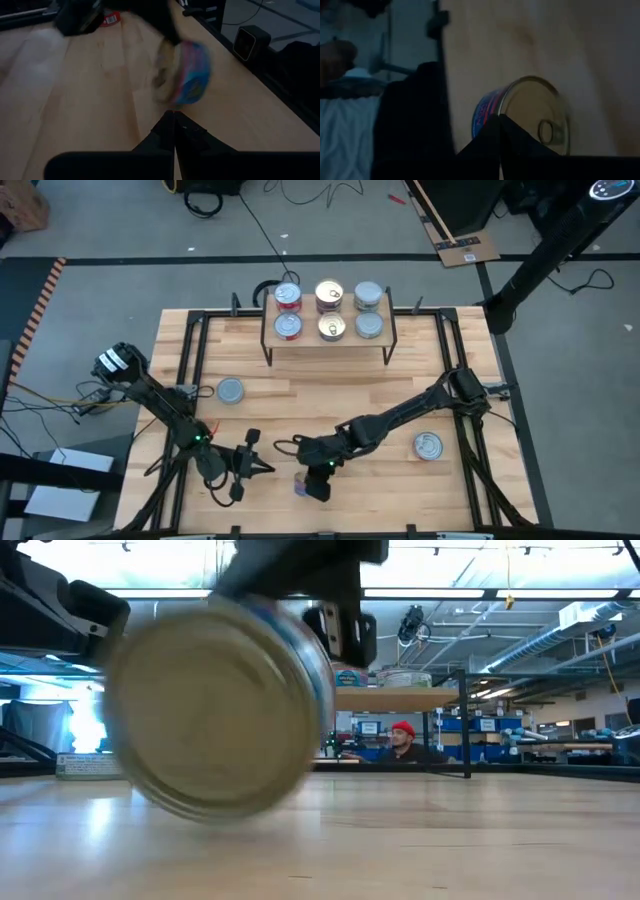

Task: Stack canned seafood by type on shelf
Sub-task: Stack the blue pink tuna can on top of the blue pink tuna can on the shelf

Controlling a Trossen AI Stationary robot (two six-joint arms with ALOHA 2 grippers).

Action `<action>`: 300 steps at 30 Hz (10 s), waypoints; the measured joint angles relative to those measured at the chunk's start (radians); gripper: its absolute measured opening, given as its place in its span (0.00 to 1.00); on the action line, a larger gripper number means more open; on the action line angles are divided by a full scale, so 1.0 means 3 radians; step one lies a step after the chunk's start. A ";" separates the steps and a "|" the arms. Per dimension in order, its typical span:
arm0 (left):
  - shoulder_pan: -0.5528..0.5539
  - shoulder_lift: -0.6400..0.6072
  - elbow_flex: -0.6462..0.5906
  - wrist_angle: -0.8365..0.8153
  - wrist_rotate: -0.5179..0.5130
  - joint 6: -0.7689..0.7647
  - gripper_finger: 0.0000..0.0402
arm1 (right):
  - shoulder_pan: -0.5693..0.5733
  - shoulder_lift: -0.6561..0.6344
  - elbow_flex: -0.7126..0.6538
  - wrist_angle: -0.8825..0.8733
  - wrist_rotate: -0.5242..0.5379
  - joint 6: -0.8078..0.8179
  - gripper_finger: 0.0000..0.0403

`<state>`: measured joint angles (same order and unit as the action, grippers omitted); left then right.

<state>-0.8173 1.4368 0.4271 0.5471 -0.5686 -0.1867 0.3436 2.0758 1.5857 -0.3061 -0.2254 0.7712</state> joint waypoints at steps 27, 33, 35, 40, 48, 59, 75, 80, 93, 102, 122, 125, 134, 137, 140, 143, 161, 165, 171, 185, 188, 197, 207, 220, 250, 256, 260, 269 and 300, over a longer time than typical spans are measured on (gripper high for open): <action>-0.0003 0.0039 0.0000 0.0122 0.0070 -0.0091 0.02 | -0.0058 -0.0015 -0.0210 0.0236 -0.0221 -0.0264 0.07; 0.0054 0.0321 0.0046 0.0162 -0.0024 -0.0001 0.02 | 0.0236 -0.0023 -0.0209 -0.0311 0.0518 -0.0865 0.12; 0.0122 0.0427 0.0076 0.0241 -0.0062 0.0041 0.02 | 0.0350 -0.0023 -0.0209 -0.0535 0.0884 -0.0953 0.12; 0.0382 0.0615 0.0100 0.0488 -0.0038 0.0244 0.01 | 0.0646 -0.0022 -0.0209 -0.0616 0.1459 -0.1254 0.06; 0.0871 0.0624 -0.0015 0.0951 0.0633 0.0405 0.00 | 0.0836 -0.0001 -0.0348 -0.0081 0.1708 -0.1387 0.04; 0.1259 0.0624 -0.0198 0.1199 0.0865 0.0564 0.00 | 0.0804 0.0004 -0.0556 0.0517 0.1577 -0.1530 0.03; 0.1570 0.1215 -0.0292 0.2050 0.1245 0.0666 0.00 | 0.0845 0.0341 -0.0419 0.0581 0.1733 -0.1579 0.01; 0.1569 0.1509 -0.0252 0.2440 0.1253 0.0661 0.00 | 0.0839 0.0314 -0.0368 0.0537 0.1807 -0.1539 0.02; 0.1569 0.1795 -0.0103 0.2442 0.1345 0.0599 0.00 | 0.0675 0.0313 -0.0370 0.0467 0.2201 -0.1466 0.02; 0.1575 0.1892 -0.0018 0.2421 0.1368 0.0601 0.00 | 0.0592 0.0255 -0.0304 0.0352 0.2490 -0.1352 0.02; 0.1570 0.1890 -0.0022 0.2214 0.1469 0.0609 0.00 | 0.0374 0.0196 -0.0044 0.0036 0.2701 -0.1040 0.02; 0.1570 0.1887 -0.0022 0.2207 0.1476 0.0609 0.00 | 0.0350 0.0201 0.0017 -0.0020 0.2708 -0.1030 0.02; 0.1573 0.1872 -0.0056 0.2166 0.1553 0.0608 0.00 | 0.0264 0.0208 0.0167 -0.0352 0.2705 -0.0840 0.04; 0.1572 0.1858 -0.0117 0.2183 0.1533 0.0608 0.00 | 0.0262 0.0206 0.0168 -0.0402 0.2631 -0.0784 0.04; 0.1568 0.1849 -0.0162 0.2197 0.1501 0.0607 0.00 | 0.0263 0.0206 0.0168 -0.0408 0.2550 -0.0736 0.04; 0.1565 0.1847 -0.0182 0.2201 0.1469 0.0605 0.00 | 0.0301 0.0206 0.0166 -0.0433 0.2530 -0.0734 0.03; 0.1563 0.1852 -0.0235 0.2210 0.1339 0.0587 0.00 | 0.0409 0.0215 0.0254 -0.0990 0.2510 -0.0690 0.12; 0.1563 0.1854 -0.0237 0.2221 0.1332 0.0585 0.00 | 0.0425 0.0238 0.0459 -0.1297 0.2617 -0.0677 0.22; 0.1564 0.1855 -0.0237 0.2221 0.1326 0.0584 0.00 | 0.0495 0.0227 0.0583 -0.1276 0.2708 -0.0670 0.44; 0.1567 0.1859 -0.0240 0.2244 0.1319 0.0582 0.00 | 0.0453 0.0224 0.0367 -0.1219 0.2682 -0.0476 0.77; 0.1567 0.1859 -0.0240 0.2245 0.1316 0.0581 0.00 | 0.0439 0.0224 0.0367 -0.1213 0.2680 -0.0486 0.78; 0.1568 0.1862 -0.0240 0.2251 0.1314 0.0580 0.00 | 0.0417 0.0224 0.0367 -0.1200 0.2636 -0.0635 0.69; 0.1568 0.1860 -0.0240 0.2252 0.1311 0.0579 0.00 | 0.0346 0.0216 0.0185 -0.0923 0.2353 -0.0751 0.61; 0.1568 0.1864 -0.0239 0.2293 0.1307 0.0502 0.01 | 0.0318 0.0213 0.0168 -0.0852 0.2312 -0.0467 0.47; 0.1563 0.1859 -0.0280 0.2310 0.1392 0.0322 0.01 | 0.0441 0.0033 0.0157 -0.1232 0.2854 -0.1114 0.79; 0.1563 0.1859 -0.0280 0.2310 0.1392 0.0322 0.01 | 0.0282 0.0062 0.0136 -0.1158 0.2327 -0.1178 0.79; 0.1562 0.1859 -0.0280 0.2310 0.1394 0.0323 0.01 | 0.0242 0.0062 0.0039 -0.1094 0.2315 -0.1180 0.75; 0.1562 0.1859 -0.0280 0.2310 0.1397 0.0327 0.01 | 0.0247 0.0062 -0.0031 -0.0965 0.2324 -0.1296 0.53; 0.1562 0.1859 -0.0280 0.2310 0.1399 0.0332 0.01 | -0.0542 0.0045 0.0936 -0.3137 0.5620 -0.2990 0.49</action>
<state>-0.3489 1.9945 0.3431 1.2400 -0.1489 -0.0872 0.1809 2.0893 1.8664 -1.2473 1.4607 -0.1258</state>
